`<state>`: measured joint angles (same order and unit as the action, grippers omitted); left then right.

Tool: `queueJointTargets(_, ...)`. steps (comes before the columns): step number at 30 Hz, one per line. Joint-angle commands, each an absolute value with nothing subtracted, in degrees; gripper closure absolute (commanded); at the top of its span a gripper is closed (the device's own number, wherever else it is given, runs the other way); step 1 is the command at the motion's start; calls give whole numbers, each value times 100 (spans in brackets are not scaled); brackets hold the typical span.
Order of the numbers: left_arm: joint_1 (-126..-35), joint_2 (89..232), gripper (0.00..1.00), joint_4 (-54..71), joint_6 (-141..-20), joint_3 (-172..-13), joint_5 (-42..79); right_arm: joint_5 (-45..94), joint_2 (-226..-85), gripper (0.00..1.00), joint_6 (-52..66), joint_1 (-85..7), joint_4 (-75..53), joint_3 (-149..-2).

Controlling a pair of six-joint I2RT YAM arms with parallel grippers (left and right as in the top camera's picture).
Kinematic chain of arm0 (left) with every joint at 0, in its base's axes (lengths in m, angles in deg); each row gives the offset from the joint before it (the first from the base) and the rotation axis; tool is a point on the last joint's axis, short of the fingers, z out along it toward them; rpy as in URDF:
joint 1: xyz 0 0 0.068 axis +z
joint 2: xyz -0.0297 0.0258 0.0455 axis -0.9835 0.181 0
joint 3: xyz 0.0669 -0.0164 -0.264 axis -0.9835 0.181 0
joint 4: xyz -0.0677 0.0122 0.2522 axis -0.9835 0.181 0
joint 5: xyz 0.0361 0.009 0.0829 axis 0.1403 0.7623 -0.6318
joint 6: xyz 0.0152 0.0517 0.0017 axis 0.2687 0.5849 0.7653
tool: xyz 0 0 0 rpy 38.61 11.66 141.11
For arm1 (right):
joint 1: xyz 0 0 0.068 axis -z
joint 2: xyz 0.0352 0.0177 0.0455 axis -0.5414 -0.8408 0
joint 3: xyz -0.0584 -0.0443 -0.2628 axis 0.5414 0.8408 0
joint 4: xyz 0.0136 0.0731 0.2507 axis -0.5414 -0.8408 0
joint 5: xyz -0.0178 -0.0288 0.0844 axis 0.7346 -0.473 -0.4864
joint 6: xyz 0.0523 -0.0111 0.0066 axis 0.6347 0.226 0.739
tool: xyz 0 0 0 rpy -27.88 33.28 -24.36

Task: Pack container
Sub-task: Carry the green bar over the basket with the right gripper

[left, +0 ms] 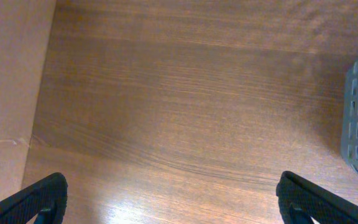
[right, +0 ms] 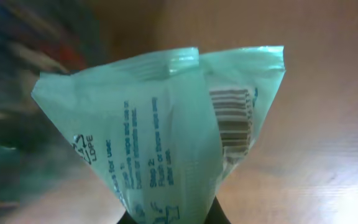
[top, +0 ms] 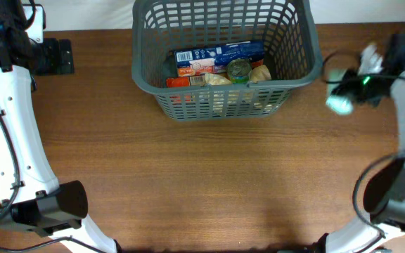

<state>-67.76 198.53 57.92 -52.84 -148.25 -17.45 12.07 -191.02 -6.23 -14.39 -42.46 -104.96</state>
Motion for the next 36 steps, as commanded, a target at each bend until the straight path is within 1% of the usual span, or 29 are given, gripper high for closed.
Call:
queueJointTargets(1,-6741,19820,1,5796,-5336,-14808,-1702,1001,-18370,96,-593,-1629,-4453,-11674)
queueJointTargets(6,-6741,19820,1,5796,-5339,-14808,-1702,1040,-17967,96,-619,-2201,-4532,-12785)
queueJointTargets(11,-6741,19820,1,5796,-5339,-14808,-1702,1270,-17930,96,-897,-3091,-4429,-12900)
queueJointTargets(17,-6741,19820,1,5796,-5339,-14808,-1702,1360,-18632,96,-1231,-4195,-4368,-12865)
queueJointTargets(22,-6741,19820,1,5796,-5336,-14808,-1702,1362,-19434,96,-2169,-4973,-4278,-12865)
queueJointTargets(27,-6741,19820,1,5796,-5339,-14808,-1702,1517,-20162,96,-2497,-5379,-4178,-12865)
queueJointTargets(34,-6741,19820,1,5796,-5336,-14808,-1702,1257,-20756,96,-2566,-5410,-4390,-12865)
queueJointTargets(36,-6741,19820,1,5796,-5339,-14808,-1702,1180,-20826,81,-2564,-5417,-4495,-12865)
